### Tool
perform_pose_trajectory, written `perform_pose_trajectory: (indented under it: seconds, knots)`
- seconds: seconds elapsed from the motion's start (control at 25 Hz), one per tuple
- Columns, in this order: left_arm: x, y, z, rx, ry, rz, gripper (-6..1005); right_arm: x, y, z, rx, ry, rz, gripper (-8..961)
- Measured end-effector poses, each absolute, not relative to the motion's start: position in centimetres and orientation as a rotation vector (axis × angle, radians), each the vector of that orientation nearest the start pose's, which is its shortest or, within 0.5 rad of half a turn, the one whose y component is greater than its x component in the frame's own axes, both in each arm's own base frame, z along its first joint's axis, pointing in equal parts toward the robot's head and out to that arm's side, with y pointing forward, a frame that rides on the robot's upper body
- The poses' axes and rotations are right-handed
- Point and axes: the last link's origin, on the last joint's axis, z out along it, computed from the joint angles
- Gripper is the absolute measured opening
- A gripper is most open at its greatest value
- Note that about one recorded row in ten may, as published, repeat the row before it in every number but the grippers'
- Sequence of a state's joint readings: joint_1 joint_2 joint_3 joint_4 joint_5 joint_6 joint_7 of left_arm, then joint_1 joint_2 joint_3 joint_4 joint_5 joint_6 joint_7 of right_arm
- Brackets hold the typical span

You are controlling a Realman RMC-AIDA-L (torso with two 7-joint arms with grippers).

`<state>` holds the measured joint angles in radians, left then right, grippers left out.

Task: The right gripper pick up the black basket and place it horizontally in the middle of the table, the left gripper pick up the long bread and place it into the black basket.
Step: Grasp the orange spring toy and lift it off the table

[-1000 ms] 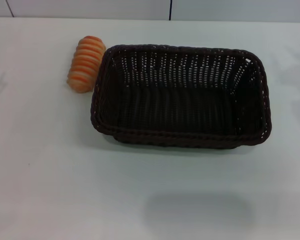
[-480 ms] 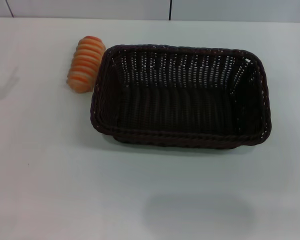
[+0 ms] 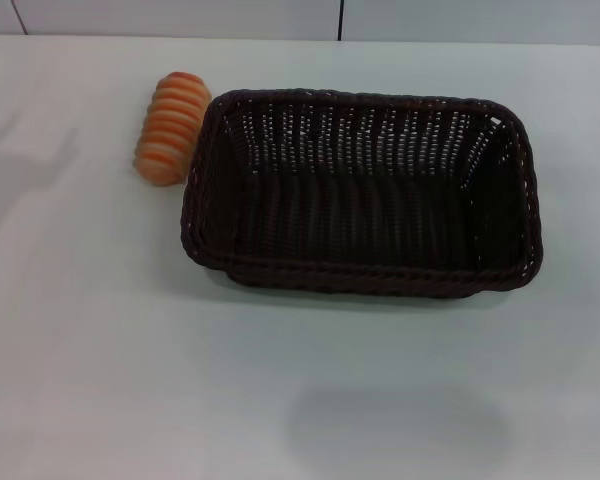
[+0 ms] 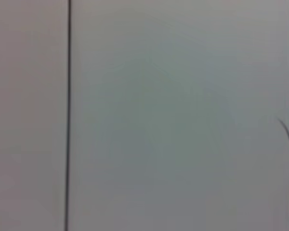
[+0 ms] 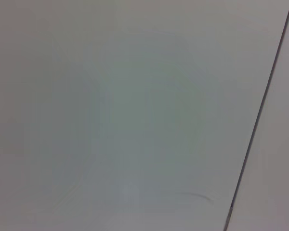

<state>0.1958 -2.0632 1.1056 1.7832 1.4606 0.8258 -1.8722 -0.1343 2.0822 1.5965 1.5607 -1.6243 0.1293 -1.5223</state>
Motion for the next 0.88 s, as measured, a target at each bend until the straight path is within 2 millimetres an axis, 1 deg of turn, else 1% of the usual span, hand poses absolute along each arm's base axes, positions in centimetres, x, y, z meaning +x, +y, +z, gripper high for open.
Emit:
perform_pose_trajectory:
  seconds: [0.16, 0.2, 0.24, 0.28, 0.32, 0.36, 0.48, 0.52, 0.56, 0.6, 0.68, 0.72, 0.76, 0.8, 0.88]
  knots:
    - [-20.7, 28.5, 19.2, -1.824, -0.623, -0.649, 717, 27.2, 32.2, 10.6, -1.595, 0.502, 0.296, 542]
    - [-20.2, 28.8, 19.3, -1.839, -0.652, -0.647, 717, 27.3, 32.2, 10.6, -1.597, 0.502, 0.293, 542]
    - [-20.2, 28.8, 19.3, -1.839, -0.652, -0.647, 717, 27.3, 32.2, 10.6, -1.597, 0.502, 0.293, 542]
    - [-19.5, 29.3, 19.7, -1.862, -0.7, -0.65, 717, 27.3, 32.2, 10.6, -1.6, 0.501, 0.29, 542]
    - [-19.5, 29.3, 19.7, -1.862, -0.7, -0.65, 716, 27.3, 32.2, 10.6, -1.6, 0.501, 0.29, 542]
    - [-18.6, 30.2, 19.8, -1.9, -0.746, -0.642, 716, 27.4, 32.2, 10.5, -1.605, 0.503, 0.286, 542]
    - [-17.4, 31.4, 19.5, -1.943, -0.79, -0.593, 715, 27.7, 32.0, 10.2, -1.616, 0.508, 0.28, 542]
    - [-17.4, 31.4, 19.5, -1.943, -0.79, -0.593, 715, 27.7, 32.0, 10.2, -1.616, 0.508, 0.28, 542]
    - [-16.5, 32.5, 19.3, -1.961, -0.811, -0.539, 714, 27.8, 31.9, 10.1, -1.628, 0.511, 0.278, 542]
    - [-16.5, 32.5, 19.3, -1.961, -0.811, -0.539, 714, 27.8, 31.9, 10.1, -1.628, 0.511, 0.278, 542]
    - [-15.5, 33.6, 19.5, -1.965, -0.825, -0.493, 713, 28.0, 31.7, 10.1, -1.64, 0.514, 0.276, 542]
    - [-14.7, 34.2, 19.7, -1.966, -0.827, -0.479, 713, 28.1, 31.6, 10.2, -1.646, 0.517, 0.278, 542]
    - [-13.7, 35.3, 19.9, -1.949, -0.854, -0.421, 713, 28.3, 31.4, 10.4, -1.654, 0.522, 0.282, 542]
    - [-13.7, 35.3, 19.9, -1.949, -0.854, -0.421, 712, 28.3, 31.4, 10.4, -1.654, 0.522, 0.282, 542]
    - [-12.8, 36.0, 20.0, -1.935, -0.871, -0.38, 712, 28.5, 31.1, 10.6, -1.657, 0.528, 0.281, 542]
